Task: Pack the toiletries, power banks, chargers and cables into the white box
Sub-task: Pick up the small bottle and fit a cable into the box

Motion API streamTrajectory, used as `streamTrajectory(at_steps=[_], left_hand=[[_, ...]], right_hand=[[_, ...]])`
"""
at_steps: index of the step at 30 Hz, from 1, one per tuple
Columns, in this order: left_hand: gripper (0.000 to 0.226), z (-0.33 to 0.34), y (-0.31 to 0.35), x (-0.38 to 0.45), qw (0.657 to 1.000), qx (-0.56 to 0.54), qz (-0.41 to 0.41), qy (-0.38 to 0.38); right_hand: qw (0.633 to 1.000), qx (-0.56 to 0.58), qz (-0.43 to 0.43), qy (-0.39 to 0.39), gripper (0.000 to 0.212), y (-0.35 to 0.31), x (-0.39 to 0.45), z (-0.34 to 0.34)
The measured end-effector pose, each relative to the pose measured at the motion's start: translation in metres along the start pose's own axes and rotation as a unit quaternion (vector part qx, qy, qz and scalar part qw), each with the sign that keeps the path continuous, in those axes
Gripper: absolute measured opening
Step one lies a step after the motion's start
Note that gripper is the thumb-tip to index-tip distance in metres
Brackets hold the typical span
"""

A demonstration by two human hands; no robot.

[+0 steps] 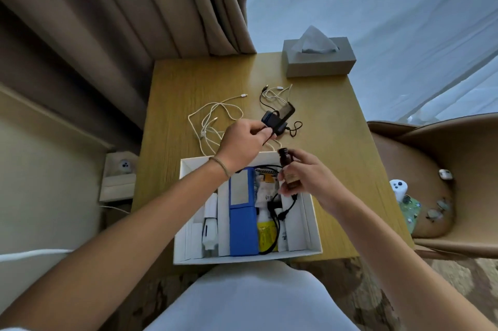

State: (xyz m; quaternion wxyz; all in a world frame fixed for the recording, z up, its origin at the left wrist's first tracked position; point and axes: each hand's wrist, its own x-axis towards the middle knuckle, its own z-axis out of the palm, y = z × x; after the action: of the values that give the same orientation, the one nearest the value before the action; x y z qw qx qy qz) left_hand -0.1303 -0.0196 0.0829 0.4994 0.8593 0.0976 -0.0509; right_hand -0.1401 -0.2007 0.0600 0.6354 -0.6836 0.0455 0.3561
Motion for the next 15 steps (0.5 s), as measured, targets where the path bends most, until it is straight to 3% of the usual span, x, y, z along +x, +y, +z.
streamTrajectory(at_steps=[6,10,15], left_hand=[[0.009,-0.023,-0.032,-0.034,0.999,-0.002,-0.02,-0.029],[0.015,-0.031,-0.051,-0.049,0.997,-0.001,-0.053,-0.055],[0.034,-0.03,-0.072,-0.062,0.992,0.022,-0.086,-0.088]], right_hand=[[0.971,-0.217,-0.004,0.097,0.021,0.04,0.024,0.033],[0.945,-0.305,0.012,0.116,0.007,0.059,0.044,0.044],[0.931,-0.342,0.028,0.129,0.023,0.068,0.065,0.053]])
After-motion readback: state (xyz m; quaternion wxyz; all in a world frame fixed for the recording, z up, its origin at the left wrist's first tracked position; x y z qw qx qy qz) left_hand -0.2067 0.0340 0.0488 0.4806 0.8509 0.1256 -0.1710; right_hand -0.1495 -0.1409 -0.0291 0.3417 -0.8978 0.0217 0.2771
